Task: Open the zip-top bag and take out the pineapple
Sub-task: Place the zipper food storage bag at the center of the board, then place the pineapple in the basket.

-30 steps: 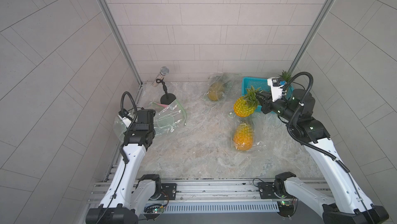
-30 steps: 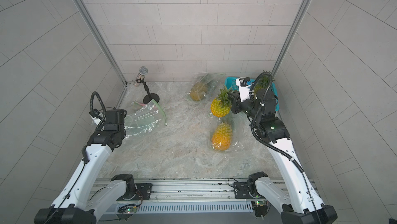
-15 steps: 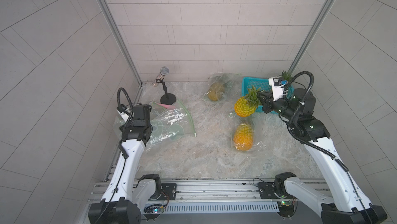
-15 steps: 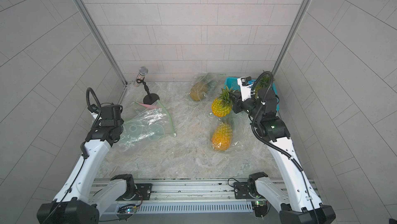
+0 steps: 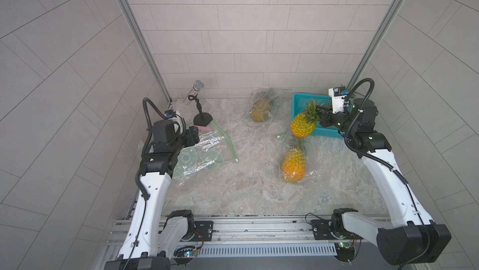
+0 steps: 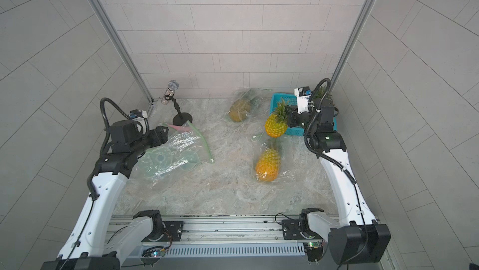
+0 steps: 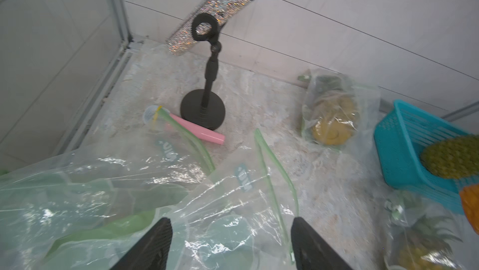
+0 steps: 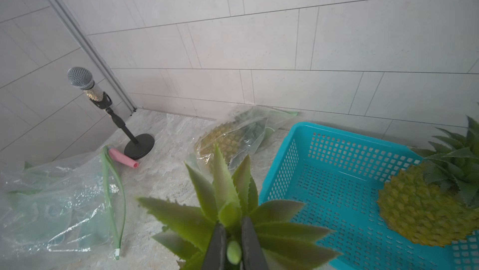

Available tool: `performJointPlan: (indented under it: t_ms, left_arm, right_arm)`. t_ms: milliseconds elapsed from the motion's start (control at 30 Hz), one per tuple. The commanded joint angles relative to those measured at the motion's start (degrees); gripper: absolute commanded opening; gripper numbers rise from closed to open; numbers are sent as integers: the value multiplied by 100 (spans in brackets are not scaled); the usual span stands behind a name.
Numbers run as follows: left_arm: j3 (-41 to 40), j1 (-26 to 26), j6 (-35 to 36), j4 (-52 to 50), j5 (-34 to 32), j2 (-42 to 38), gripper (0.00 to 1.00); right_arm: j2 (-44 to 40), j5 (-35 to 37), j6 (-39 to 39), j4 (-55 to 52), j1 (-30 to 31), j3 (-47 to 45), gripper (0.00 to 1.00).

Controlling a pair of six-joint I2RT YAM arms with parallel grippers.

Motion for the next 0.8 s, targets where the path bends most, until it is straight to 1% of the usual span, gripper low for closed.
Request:
performJointPlan:
  t_ms: [0,133,233,300,367,500,600,767]
  left_arm:
    - [-53,7,317,91,1148,-119,76]
    - [-362,12,197,526,1400,-211,76]
    - [-534,10,156,748,1394,-299,76]
    - [-689,7,44,928,1361,-400,76]
    - [-847,12,-70,1148,1478,-513,76]
    - [-985,12,-195,1210,1426,-513,76]
    - [-1048,8,-241,1182,1484,-555,76]
    - [-1092,7,-238,1103,1439,-581,77]
  right_arm:
    - [200,-171,430,1208,-239,331,0]
    - [728,-205,924,1936,-477,396,0]
    - [1149,146,1018,2041,-530,613,0]
    - [1404,489,951,2046,-530,777,0]
    - [1695,784,826,1996,-530,980,0]
    - [2216,1286,545,1647,-521,1474,0]
    - [2568,1431,406,1756,-512,1628,0]
    - [3158,1743,-16,1486,-448,2150,0]
